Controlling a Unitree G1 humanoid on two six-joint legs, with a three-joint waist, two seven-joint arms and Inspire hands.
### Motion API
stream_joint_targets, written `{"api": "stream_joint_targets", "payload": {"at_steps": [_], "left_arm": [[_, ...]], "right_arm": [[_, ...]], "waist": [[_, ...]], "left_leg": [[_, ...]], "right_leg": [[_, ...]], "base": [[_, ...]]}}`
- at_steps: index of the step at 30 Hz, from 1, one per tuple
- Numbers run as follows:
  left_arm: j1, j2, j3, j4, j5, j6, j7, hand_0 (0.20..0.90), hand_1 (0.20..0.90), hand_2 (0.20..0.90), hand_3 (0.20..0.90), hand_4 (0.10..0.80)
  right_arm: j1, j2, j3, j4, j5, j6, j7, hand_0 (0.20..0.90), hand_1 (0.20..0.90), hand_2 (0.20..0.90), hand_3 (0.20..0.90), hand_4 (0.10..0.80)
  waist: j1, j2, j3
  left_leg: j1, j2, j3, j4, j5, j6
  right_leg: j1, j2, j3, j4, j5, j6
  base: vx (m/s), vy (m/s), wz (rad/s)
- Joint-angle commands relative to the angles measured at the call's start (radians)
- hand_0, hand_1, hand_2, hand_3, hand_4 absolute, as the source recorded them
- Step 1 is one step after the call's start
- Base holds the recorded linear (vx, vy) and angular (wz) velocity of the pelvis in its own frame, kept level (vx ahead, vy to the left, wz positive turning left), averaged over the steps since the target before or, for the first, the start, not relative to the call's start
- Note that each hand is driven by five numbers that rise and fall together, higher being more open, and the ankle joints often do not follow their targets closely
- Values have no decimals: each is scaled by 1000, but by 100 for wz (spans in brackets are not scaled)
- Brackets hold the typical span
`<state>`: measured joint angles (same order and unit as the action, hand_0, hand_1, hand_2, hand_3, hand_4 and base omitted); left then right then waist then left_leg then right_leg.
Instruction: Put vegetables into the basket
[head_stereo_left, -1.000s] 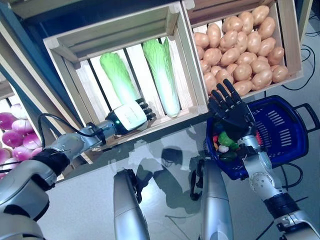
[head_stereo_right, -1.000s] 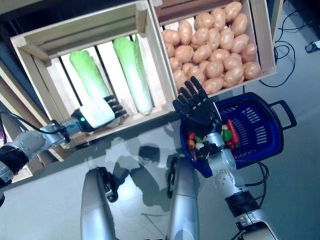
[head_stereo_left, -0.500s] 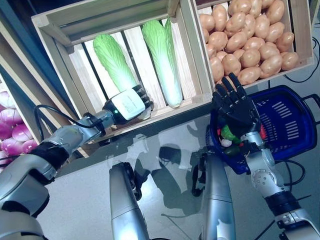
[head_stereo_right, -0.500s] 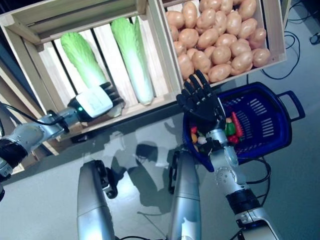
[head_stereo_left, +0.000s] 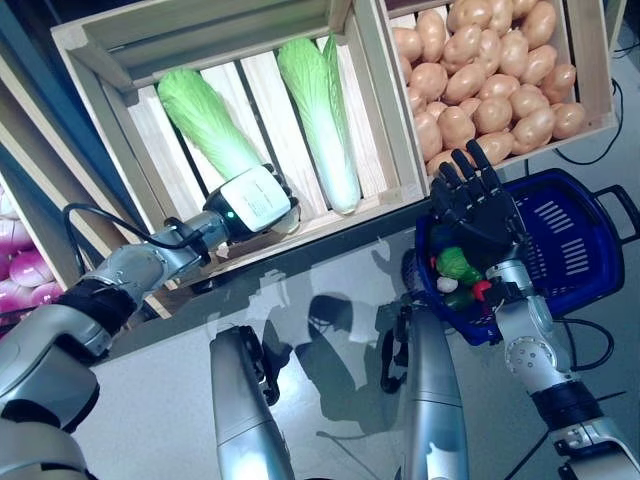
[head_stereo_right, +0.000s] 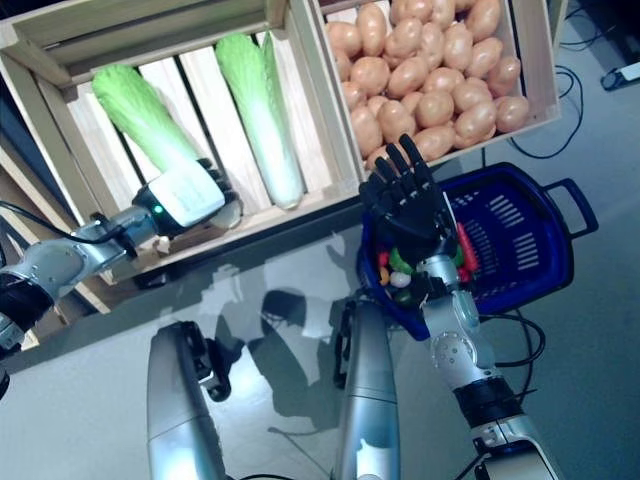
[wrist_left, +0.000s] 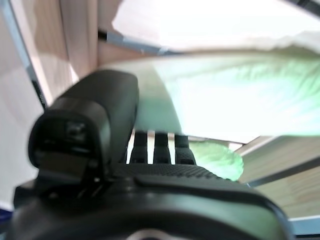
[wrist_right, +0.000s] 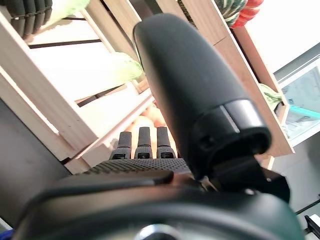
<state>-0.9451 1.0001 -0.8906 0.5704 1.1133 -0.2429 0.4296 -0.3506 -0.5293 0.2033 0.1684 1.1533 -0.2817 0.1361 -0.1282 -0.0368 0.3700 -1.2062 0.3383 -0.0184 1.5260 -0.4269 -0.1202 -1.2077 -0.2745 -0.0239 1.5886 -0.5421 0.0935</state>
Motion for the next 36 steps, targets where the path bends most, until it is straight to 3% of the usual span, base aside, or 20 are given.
{"api": "stream_joint_targets", "payload": {"at_steps": [1,10,15,21,23,29,34,36], "left_arm": [[-40,45,34,166,-42,51,-111,300,300,300,300,400],[-29,52,28,164,-132,40,-27,300,300,300,300,400],[-11,52,54,131,-283,22,57,300,300,300,300,400],[65,57,122,61,-405,-32,65,300,300,300,300,400],[91,39,150,51,-442,-45,70,300,300,300,300,400],[203,-17,278,21,-623,-122,63,300,300,300,300,400],[252,-57,360,8,-652,-189,49,300,300,300,300,400],[276,-81,393,7,-597,-189,25,300,300,300,300,400]], "right_arm": [[-61,43,-93,-141,-5,-74,36,900,900,900,900,800],[-66,43,-57,-132,-22,-90,48,900,900,900,900,800],[-61,33,-26,-124,-70,-91,55,900,900,900,900,800],[-26,30,-8,-116,-131,-93,39,900,900,900,900,800],[-19,40,-1,-110,-134,-91,30,900,900,900,900,800],[23,82,-5,-91,-163,-87,41,900,900,900,900,800],[43,98,-11,-87,-179,-79,57,900,900,900,900,800],[58,109,-22,-78,-184,-61,74,900,900,900,900,800]], "waist": [[-11,19,3],[-16,31,-14],[-11,39,-31],[6,49,-72],[11,48,-87],[26,47,-121],[32,44,-139],[37,41,-152]], "left_leg": [[79,7,73,-106,-15,36],[228,6,119,-270,39,40],[347,-6,153,-410,82,39],[473,-23,164,-550,114,40],[502,-23,175,-593,143,49],[606,-34,188,-673,151,49],[673,-43,204,-732,158,53],[706,-53,210,-750,154,55]], "right_leg": [[77,-36,-51,-83,75,38],[230,-40,-76,-270,130,24],[339,-40,-92,-404,172,20],[452,-46,-94,-523,198,23],[482,-49,-106,-568,227,13],[575,-57,-124,-636,241,22],[637,-61,-139,-687,259,29],[674,-64,-148,-711,262,33]], "base": [[16,-11,-8],[-15,-8,-5],[13,9,3],[65,0,0],[-5,-11,2],[44,1,-2],[35,6,-4],[102,14,-1]]}}
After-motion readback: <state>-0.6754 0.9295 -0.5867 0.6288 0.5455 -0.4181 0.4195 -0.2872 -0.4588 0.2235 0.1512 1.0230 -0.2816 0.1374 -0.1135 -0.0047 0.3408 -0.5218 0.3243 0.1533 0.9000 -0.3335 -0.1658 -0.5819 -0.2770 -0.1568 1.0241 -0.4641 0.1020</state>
